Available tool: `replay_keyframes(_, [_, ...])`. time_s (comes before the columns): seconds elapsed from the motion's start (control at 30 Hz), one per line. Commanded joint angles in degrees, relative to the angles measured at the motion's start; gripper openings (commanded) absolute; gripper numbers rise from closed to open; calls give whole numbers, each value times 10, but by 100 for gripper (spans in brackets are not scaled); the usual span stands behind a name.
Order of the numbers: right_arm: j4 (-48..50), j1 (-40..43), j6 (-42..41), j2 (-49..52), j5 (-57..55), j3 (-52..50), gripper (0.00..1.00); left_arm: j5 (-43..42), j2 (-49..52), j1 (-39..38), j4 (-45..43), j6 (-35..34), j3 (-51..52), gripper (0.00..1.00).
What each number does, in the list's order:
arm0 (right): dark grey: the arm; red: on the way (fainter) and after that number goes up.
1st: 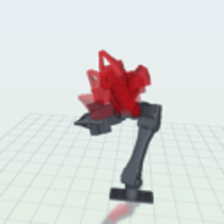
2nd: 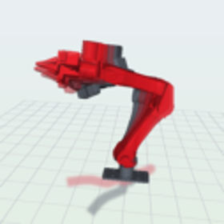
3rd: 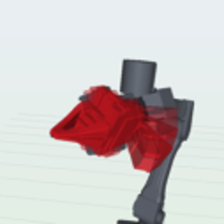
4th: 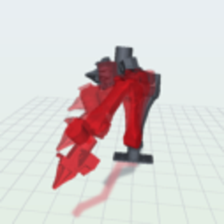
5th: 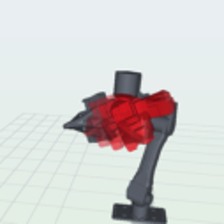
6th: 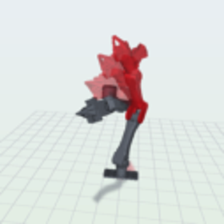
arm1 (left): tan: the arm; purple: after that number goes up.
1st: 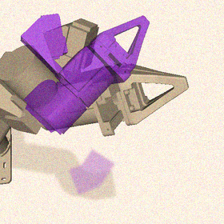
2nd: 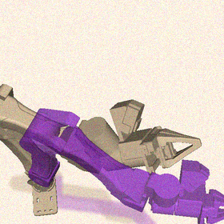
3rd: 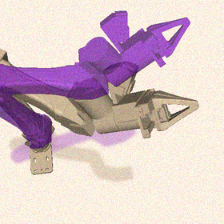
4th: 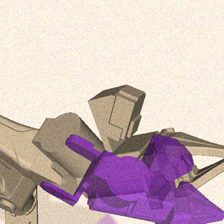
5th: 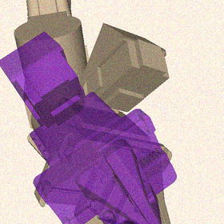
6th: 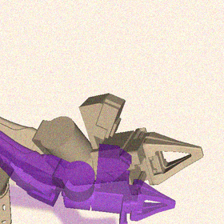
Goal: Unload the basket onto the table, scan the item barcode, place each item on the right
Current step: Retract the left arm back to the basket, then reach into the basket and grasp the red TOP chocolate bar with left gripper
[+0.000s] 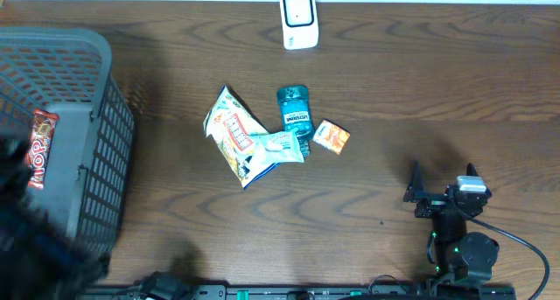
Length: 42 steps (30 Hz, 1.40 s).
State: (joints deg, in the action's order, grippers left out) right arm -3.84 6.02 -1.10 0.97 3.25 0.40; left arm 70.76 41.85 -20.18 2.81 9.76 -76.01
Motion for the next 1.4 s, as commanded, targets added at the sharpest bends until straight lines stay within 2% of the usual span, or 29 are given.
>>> replay_keyframes(0.0, [-2,-4,-8,-2,3,-1,99,21,64,59,-6,5,-5,98])
replay_keyframes(0.2, [-2,-4,-8,-2,3,-1,99,10,175,193,19,-68,-5,98])
replay_keyframes(0.27, [-2,-4,-8,-2,3,-1,99,-22,208,232,58,-104,-5,98])
replay_keyframes(0.37, [-2,-4,-8,-2,3,-1,99,-80,252,288,148,-198,-5,98])
replay_keyframes(0.53, [-2,-4,-8,-2,3,-1,99,-273,316,399,298,-377,-5,98])
replay_keyframes(0.63, [-2,-4,-8,-2,3,-1,99,-407,362,475,348,-454,-5,98])
replay_keyframes(0.73, [-2,-4,-8,-2,3,-1,99,-489,407,525,365,-483,-5,98])
replay_keyframes(0.8, [-2,-4,-8,-2,3,-1,99,-513,437,546,373,-485,-5,98])
replay_keyframes(1.07, [-2,-4,-8,-2,3,-1,99,-517,545,575,381,-485,-1,98])
replay_keyframes(1.37, [-2,-4,-8,-2,3,-1,99,-517,621,579,339,-484,-1,98])
